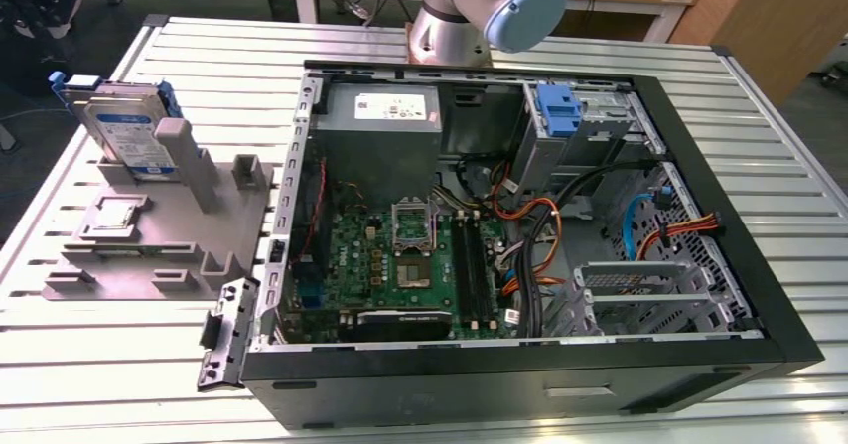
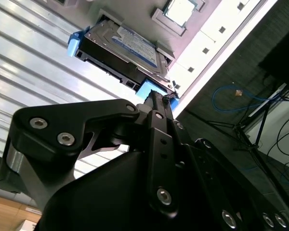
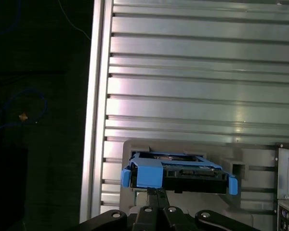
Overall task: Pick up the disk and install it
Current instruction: 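Pick up the disk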
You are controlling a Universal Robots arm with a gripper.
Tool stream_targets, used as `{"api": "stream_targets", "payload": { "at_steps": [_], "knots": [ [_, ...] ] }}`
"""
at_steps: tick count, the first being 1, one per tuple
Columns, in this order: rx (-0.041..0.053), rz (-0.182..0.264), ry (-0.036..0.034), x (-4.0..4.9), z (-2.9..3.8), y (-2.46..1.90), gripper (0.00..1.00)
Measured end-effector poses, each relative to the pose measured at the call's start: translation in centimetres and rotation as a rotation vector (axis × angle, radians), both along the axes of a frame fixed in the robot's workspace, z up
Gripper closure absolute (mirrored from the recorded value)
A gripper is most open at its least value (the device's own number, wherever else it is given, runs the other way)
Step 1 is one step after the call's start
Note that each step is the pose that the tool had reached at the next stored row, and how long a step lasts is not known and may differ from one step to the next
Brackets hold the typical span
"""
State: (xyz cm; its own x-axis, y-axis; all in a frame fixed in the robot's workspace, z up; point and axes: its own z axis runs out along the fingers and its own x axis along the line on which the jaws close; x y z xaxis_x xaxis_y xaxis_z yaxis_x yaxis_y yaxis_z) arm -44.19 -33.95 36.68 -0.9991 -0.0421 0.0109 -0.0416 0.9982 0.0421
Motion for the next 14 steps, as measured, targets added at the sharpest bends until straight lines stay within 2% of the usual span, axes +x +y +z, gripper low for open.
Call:
{"api": "stream_targets", "payload": {
  "at_steps": [14],
  "knots": [
    [0.0000,0.027,-0.0001,0.00,0.00,0.00,0.90]
  ]
}}
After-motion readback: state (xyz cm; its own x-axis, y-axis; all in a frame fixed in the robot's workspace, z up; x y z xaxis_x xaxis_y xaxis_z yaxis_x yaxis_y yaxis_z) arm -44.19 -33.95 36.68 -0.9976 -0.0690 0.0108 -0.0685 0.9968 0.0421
